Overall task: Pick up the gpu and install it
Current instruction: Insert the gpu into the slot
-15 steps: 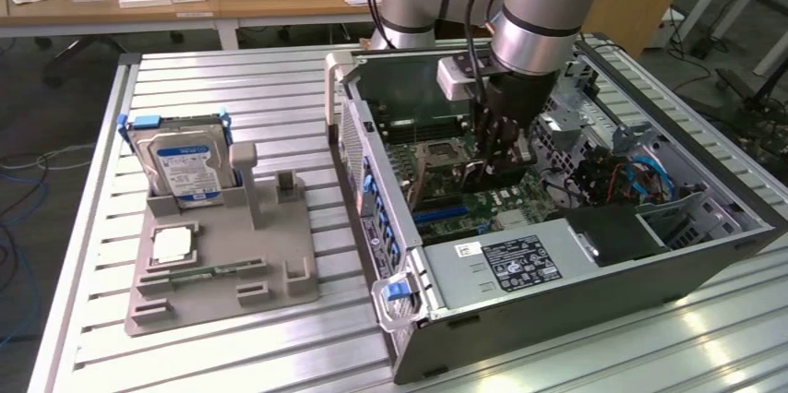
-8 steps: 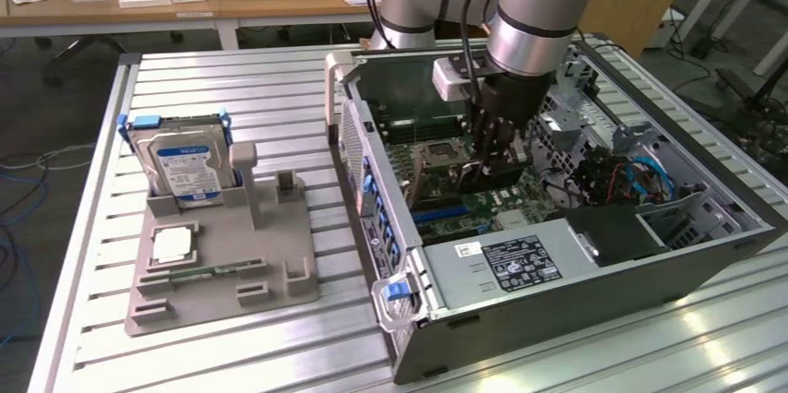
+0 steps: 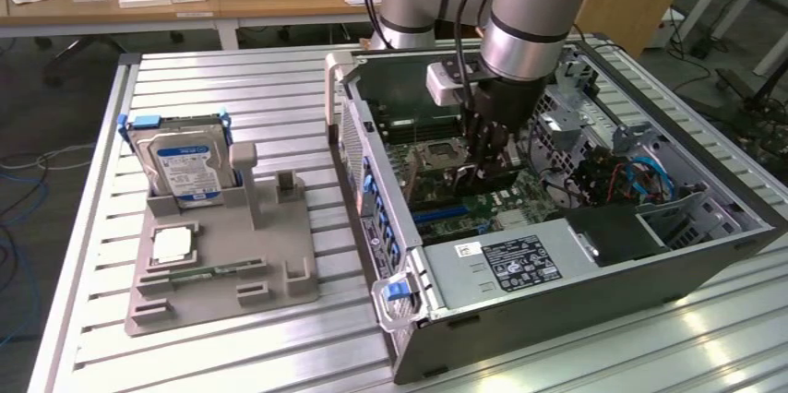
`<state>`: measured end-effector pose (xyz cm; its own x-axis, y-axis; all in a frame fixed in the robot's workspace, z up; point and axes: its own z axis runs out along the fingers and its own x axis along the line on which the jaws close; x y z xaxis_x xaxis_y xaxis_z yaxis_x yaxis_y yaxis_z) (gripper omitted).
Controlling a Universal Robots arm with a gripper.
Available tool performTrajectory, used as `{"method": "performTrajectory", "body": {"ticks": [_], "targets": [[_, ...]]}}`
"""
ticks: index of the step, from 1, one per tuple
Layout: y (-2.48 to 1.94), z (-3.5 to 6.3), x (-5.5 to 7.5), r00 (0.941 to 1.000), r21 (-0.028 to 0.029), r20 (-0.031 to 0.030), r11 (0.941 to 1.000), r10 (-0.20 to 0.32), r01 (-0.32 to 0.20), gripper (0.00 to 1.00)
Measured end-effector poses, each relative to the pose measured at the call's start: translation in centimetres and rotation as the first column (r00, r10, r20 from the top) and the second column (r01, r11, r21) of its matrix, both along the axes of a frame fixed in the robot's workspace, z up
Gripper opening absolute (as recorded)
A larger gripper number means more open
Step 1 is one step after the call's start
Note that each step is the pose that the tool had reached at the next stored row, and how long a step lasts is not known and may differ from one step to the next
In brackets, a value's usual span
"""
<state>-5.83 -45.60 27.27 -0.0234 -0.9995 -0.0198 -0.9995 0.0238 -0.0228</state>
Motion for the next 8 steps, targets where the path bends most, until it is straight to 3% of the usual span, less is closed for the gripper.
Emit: {"method": "performTrajectory", "body": {"ticks": [8], "targets": [[0.0, -0.3, -0.29, 1.0, 0.0, -0.0001, 1.0, 0.0, 0.0, 0.27]]}}
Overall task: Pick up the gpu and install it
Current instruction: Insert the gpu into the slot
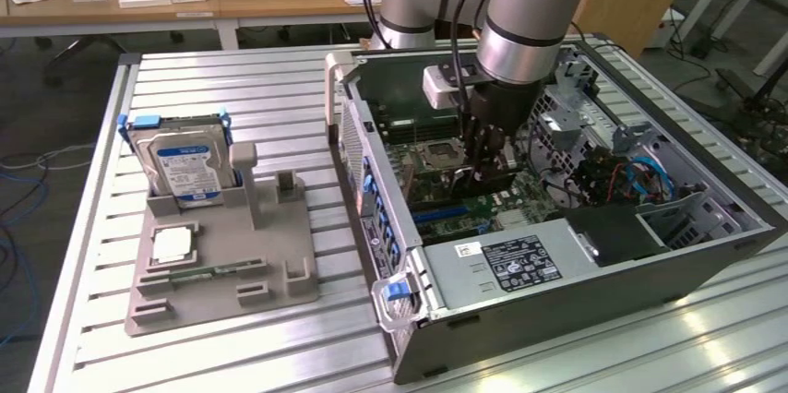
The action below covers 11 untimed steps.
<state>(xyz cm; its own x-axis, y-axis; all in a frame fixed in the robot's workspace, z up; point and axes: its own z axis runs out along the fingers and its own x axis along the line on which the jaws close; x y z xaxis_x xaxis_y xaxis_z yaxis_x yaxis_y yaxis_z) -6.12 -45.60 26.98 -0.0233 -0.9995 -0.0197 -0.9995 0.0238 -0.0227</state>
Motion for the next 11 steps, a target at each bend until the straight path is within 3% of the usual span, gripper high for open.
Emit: {"method": "performTrajectory", "body": {"ticks": [11], "targets": [[-0.01, -0.24, -0.41, 1.0, 0.0003, 0.0001, 1.0, 0.0, 0.0, 0.27]]}}
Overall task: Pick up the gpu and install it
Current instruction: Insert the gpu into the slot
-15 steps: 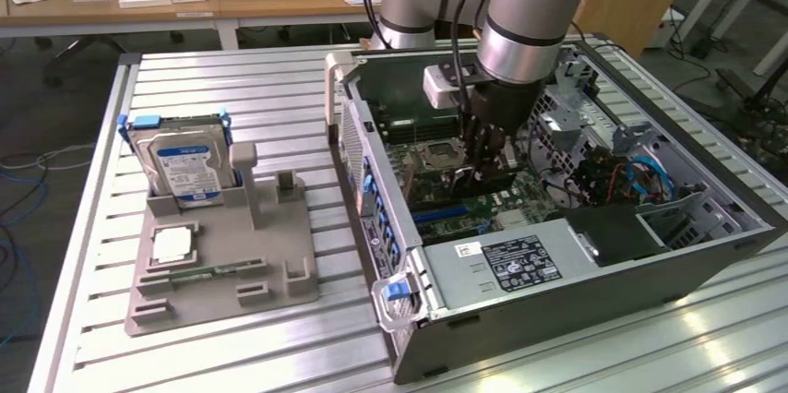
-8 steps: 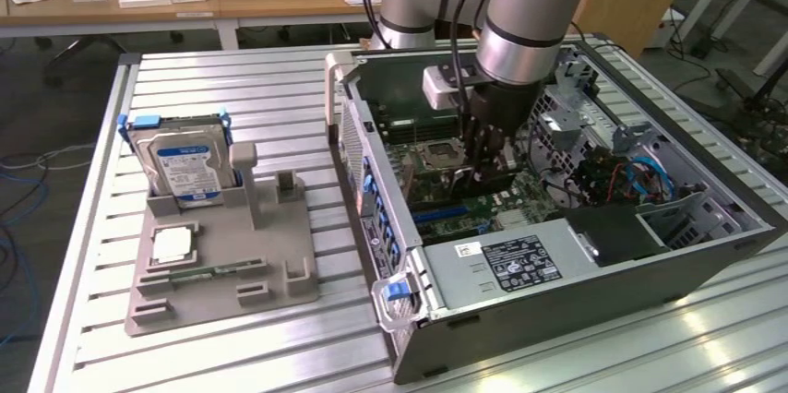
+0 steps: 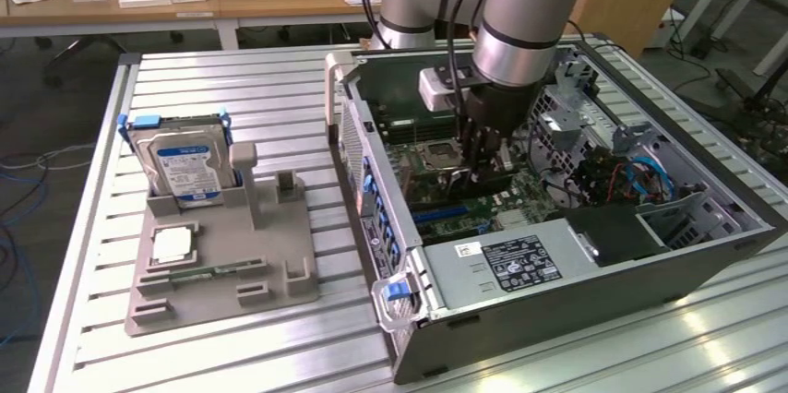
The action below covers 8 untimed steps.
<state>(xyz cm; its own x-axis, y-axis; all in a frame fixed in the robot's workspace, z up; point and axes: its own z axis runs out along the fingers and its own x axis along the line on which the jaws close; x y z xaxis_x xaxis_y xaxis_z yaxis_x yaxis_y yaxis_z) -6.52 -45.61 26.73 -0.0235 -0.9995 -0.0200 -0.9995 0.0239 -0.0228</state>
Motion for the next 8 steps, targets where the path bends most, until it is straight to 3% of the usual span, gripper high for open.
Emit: {"method": "performTrajectory", "body": {"ticks": [8], "targets": [[-0.01, -0.59, -0.39, 1.0, -0.0003, -0.0001, 1.0, 0.0, 0.0, 0.27]]}}
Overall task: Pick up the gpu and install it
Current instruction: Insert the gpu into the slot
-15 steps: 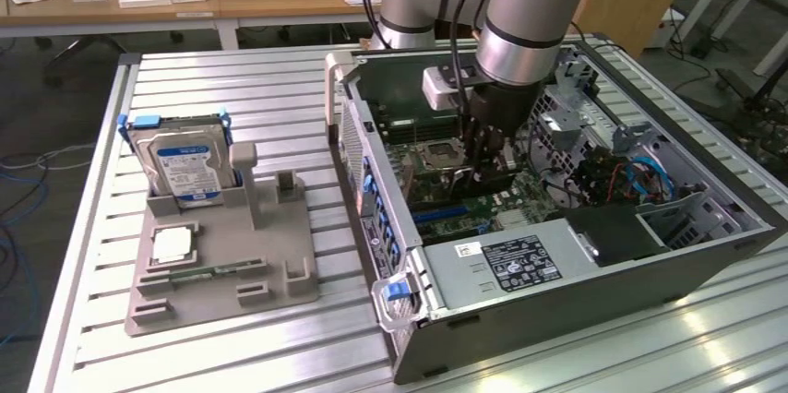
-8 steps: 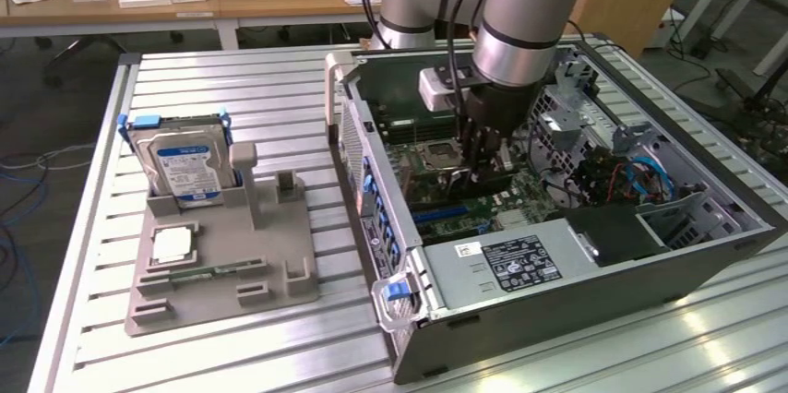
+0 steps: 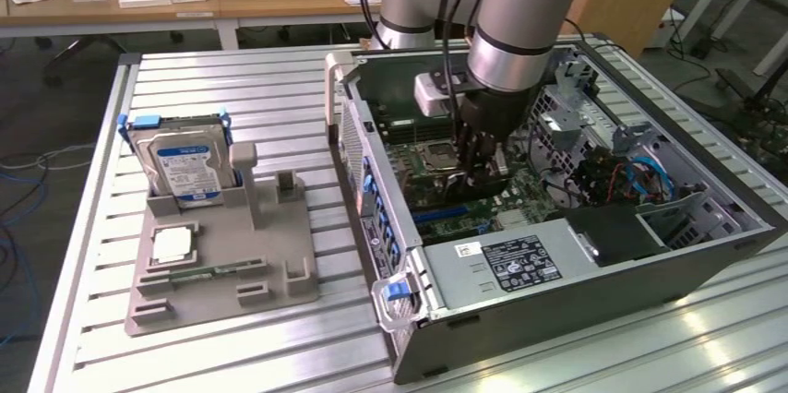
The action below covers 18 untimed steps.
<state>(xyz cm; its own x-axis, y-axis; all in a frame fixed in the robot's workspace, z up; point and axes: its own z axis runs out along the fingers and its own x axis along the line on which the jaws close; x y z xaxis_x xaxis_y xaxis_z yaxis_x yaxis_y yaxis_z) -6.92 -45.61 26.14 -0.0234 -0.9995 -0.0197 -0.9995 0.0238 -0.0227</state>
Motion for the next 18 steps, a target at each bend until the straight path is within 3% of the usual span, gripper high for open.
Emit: {"method": "performTrajectory", "body": {"ticks": [18], "targets": [[-0.48, -0.02, -0.82, 1.0, 0.0001, 0.0001, 1.0, 0.0, 0.0, 0.27]]}}
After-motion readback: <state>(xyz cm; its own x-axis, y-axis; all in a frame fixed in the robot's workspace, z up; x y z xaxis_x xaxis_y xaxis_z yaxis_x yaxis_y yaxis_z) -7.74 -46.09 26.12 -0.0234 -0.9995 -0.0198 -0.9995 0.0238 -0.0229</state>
